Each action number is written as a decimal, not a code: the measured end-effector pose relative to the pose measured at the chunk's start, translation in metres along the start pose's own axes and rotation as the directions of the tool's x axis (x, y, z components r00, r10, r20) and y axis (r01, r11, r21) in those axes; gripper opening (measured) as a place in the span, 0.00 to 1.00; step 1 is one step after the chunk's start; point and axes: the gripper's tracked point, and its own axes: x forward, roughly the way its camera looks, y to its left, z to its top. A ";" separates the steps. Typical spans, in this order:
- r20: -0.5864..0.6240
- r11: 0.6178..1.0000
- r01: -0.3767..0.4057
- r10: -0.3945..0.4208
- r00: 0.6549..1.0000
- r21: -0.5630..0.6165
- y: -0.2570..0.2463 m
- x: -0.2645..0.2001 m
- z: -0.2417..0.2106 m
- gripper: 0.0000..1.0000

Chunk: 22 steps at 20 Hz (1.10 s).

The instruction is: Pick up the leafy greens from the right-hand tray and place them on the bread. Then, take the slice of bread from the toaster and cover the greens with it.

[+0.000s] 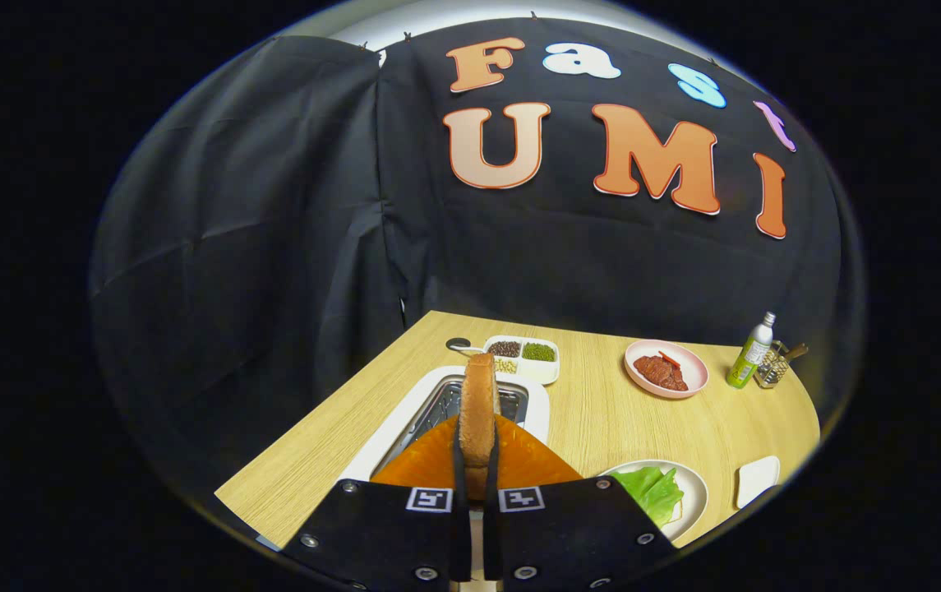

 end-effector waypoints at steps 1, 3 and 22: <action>0.013 1.000 -0.005 0.005 1.000 0.007 -0.001 -0.003 0.007 0.06; 0.038 1.000 -0.015 0.014 0.999 0.020 -0.003 -0.010 0.018 0.06; 0.070 0.993 -0.018 0.010 0.997 0.115 -0.098 -0.062 0.008 0.06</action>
